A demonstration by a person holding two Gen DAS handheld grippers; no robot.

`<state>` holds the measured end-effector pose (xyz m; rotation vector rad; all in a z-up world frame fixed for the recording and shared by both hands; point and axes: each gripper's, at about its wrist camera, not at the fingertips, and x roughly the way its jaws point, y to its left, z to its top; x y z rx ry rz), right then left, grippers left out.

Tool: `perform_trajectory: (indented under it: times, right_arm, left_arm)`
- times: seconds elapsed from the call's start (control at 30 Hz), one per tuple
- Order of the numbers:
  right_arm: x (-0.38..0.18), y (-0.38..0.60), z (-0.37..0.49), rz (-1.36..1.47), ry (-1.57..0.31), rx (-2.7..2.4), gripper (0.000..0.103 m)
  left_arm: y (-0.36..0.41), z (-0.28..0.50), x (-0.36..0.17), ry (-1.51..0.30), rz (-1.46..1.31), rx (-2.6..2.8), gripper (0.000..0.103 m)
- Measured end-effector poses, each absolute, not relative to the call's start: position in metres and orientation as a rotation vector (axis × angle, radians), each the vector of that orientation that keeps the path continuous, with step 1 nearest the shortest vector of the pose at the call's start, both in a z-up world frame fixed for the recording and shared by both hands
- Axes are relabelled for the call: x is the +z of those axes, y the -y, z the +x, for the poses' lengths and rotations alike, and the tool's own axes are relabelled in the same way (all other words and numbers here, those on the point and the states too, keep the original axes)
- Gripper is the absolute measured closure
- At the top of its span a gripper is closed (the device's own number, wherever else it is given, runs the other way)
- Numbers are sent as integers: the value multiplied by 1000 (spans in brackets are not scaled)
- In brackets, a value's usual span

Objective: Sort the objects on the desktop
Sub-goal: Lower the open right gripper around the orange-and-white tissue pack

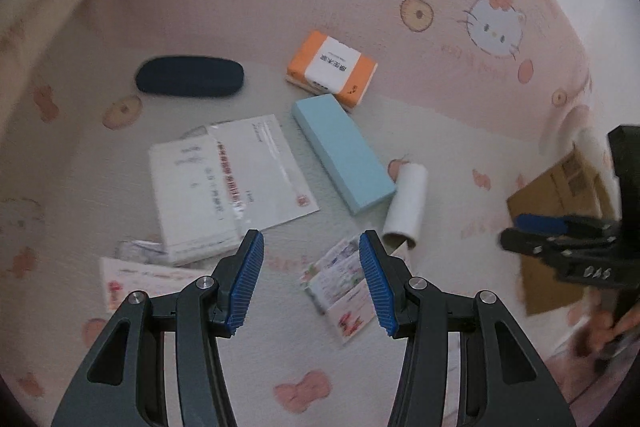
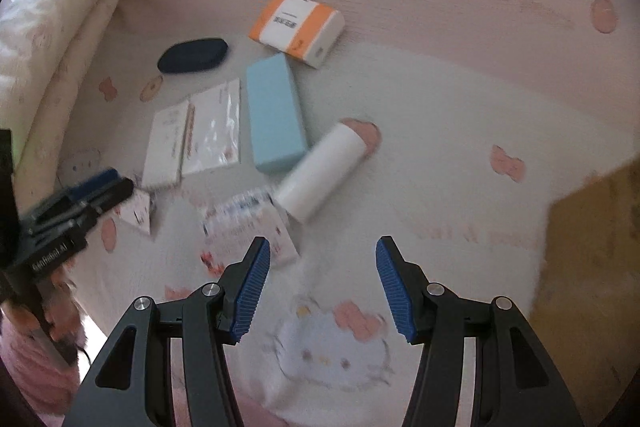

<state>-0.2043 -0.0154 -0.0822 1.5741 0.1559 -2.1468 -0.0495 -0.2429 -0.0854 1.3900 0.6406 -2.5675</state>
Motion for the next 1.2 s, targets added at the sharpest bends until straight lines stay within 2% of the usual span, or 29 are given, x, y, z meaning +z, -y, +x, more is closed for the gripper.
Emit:
perform_trajectory:
  times: [0.3, 0.53, 0.8, 1.2]
  right_arm:
    - [-113, 47, -268, 1510, -36, -2124, 50]
    - [-122, 52, -338, 1476, 163, -2174, 50]
    - [-138, 76, -381, 1465, 262, -2180, 50]
    - [-144, 86, -435, 1383, 316, -2207, 47]
  left_arm:
    - [267, -111, -119, -805, 1347, -2511, 49]
    - [290, -180, -135, -761, 1293, -2526, 49]
    - [326, -241, -153, -866, 1276, -2475, 49]
    - [341, -266, -176, -1197, 1235, -2419, 49]
